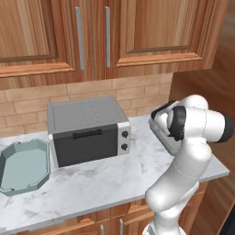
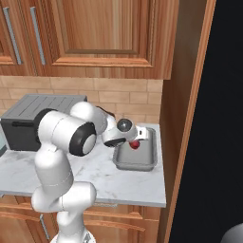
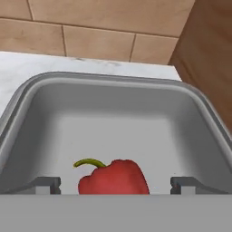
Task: Place one bell pepper and one chicken drumstick in each tupperware on the nearby counter, to pack two identical lunches.
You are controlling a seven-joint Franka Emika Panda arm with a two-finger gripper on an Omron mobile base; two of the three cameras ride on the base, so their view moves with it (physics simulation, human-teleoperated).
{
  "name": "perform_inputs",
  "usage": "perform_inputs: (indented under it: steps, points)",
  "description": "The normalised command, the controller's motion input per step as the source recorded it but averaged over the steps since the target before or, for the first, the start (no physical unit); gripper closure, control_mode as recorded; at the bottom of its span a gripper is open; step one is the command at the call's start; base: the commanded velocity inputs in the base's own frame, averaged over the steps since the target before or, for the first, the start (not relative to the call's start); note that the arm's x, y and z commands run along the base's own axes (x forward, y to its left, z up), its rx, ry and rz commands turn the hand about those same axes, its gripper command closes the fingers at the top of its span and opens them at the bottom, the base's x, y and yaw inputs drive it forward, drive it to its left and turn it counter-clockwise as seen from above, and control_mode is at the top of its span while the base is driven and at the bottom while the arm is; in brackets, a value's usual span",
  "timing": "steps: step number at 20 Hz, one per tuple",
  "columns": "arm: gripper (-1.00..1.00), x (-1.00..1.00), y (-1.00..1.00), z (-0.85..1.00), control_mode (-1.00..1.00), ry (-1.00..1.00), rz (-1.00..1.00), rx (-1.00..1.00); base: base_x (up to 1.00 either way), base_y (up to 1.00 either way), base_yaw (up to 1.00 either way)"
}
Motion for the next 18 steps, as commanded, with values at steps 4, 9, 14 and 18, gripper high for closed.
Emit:
perform_inputs:
  steps: [4,9,14,18]
  points:
    - [-1.0,-0.02,0.0,0.56,-1.0,0.0,0.0,0.0,0.0,0.0,0.0]
    - [-1.0,-0.27,0.0,0.94,-1.0,0.0,0.0,-0.01,0.0,0.0,0.0]
    - [-1.0,-0.27,0.0,1.0,-1.0,0.05,0.0,-0.03,0.0,0.0,0.0]
    - [-1.0,0.0,0.0,1.0,-1.0,0.02,0.0,-0.05,0.0,0.0,0.0]
